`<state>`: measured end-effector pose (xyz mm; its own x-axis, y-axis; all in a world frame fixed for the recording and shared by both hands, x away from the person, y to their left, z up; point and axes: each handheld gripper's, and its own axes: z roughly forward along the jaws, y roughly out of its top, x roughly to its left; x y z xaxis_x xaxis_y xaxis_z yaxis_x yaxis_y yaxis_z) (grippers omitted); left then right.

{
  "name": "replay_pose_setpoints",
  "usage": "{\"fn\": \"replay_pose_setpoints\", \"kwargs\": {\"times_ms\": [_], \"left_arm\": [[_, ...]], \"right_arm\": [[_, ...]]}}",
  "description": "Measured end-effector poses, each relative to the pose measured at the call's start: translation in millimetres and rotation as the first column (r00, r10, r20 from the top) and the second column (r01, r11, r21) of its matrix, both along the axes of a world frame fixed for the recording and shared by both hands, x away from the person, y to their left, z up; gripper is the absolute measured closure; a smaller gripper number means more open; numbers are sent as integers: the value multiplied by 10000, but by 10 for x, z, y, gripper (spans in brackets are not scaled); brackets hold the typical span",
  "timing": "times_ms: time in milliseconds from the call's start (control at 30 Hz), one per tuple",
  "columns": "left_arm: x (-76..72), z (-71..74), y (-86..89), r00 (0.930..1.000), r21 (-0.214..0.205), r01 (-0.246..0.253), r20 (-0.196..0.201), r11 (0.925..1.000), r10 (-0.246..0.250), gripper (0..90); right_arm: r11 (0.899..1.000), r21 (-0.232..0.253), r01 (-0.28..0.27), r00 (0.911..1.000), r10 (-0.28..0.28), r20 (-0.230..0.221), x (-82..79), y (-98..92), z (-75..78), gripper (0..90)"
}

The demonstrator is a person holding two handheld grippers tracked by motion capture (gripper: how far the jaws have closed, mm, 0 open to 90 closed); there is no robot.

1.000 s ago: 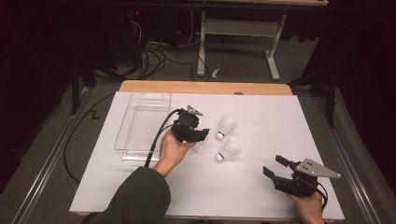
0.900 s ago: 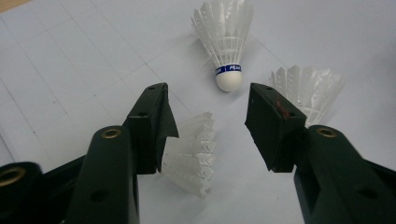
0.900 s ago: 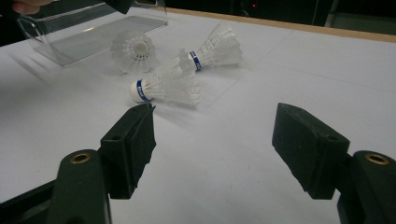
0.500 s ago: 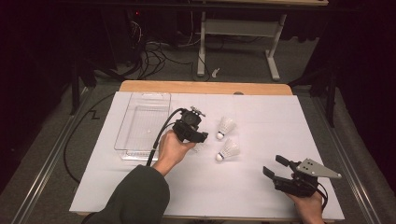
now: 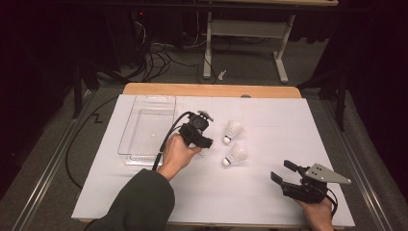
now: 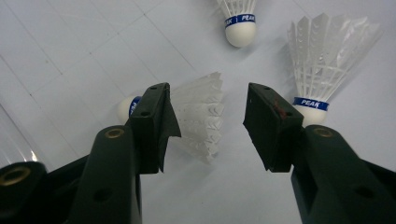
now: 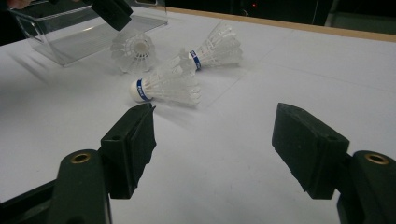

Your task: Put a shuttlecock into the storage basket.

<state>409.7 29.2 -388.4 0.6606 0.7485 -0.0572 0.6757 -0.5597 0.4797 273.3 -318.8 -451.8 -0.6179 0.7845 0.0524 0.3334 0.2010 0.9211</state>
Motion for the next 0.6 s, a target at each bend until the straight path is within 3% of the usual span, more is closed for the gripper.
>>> {"fn": "replay_pose_setpoints", "kwargs": {"times_ms": [267,600], "left_arm": [[28,-56,-18,9996,450,-47,-259,9990,59,525],[71,-112,-20,9985,618,-156,-517,9980,188,539]], "right_arm": [[10000,-8,-1,10000,1,3,0,2,-1,303],[10000,-26,-41,10000,41,0,-1,7,-2,303]]}}
